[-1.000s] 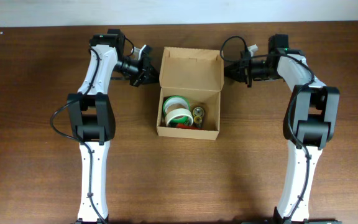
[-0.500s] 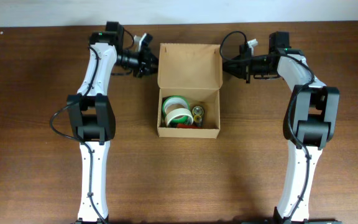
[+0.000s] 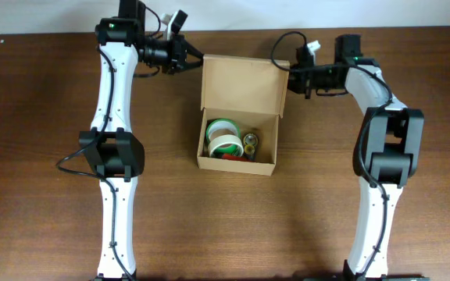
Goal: Pack container
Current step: 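Push the side flaps inward and fold the lid closed with both grippers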
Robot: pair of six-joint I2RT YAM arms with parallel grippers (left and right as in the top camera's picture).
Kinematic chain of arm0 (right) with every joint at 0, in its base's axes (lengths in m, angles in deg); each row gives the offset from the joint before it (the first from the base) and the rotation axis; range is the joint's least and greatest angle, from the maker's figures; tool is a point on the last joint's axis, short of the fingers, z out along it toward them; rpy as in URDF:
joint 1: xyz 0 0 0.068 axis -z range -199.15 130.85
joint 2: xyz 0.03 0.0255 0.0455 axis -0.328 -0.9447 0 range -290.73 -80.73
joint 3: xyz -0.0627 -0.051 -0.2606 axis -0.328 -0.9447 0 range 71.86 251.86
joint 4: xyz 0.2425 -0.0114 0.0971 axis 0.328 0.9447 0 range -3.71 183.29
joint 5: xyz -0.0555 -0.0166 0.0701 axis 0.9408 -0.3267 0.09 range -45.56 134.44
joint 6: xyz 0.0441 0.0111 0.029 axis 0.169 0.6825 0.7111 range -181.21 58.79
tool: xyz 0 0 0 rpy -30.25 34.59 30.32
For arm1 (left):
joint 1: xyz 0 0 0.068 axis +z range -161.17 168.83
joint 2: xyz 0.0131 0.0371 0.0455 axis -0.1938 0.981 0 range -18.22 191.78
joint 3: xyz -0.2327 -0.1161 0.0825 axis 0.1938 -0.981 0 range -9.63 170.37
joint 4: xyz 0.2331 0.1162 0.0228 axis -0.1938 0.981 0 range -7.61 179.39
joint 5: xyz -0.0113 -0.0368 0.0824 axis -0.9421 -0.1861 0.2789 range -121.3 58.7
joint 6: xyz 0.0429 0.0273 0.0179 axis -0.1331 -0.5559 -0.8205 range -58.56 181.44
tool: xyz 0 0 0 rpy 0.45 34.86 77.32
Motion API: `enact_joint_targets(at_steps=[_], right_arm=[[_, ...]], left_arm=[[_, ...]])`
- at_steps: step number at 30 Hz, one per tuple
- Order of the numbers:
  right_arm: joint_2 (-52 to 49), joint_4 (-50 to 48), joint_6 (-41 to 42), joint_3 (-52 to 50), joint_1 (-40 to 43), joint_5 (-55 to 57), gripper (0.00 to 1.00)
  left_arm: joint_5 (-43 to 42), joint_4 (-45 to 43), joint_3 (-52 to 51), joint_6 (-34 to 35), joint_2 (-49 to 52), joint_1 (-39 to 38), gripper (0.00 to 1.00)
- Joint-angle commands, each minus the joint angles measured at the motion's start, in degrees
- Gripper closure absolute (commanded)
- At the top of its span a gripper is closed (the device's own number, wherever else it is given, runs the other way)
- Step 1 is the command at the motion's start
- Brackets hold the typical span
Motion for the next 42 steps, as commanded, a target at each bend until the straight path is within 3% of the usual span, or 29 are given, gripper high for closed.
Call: enact_joint_targets(at_steps=[1,7,12,21,31,35,42], right_arm=[[5.7,-0.3,-2.5,1.7,-3.0,0.1,0.96],[10.8,3.2,-3.8,1.8,-4.9,8.0,0.96],[15.9,12.8,-9.8,1.8,-5.9,19.3,0.96],[20.0,28.2,-19.1,1.8,-7.9,29.9,0.96],[24.9,33.3,-20.1,1.8,-13.4,44.3,0.96],[27.4,36.1,-20.1,1.8,-14.8,51.3,0.96],[29.0,42.8,-21.3,1.8,-15.8,58.3,0.96]], left_arm=[[1.6,3.8,0.9,-7.4,0.4,0.2,0.98],[1.5,11.7,1.3,-15.3,0.4,0.2,0.98],[2.7,11.7,1.6,-15.2,-1.3,0.2,0.98],[8.7,11.7,1.6,-11.3,-7.2,-0.8,0.98],[22.7,11.7,1.6,-5.8,-13.7,-5.2,0.98],[32.2,11.7,1.6,-4.1,-14.9,-7.4,0.98],[36.5,11.7,-1.7,-3.0,-15.1,-9.4,0.99]])
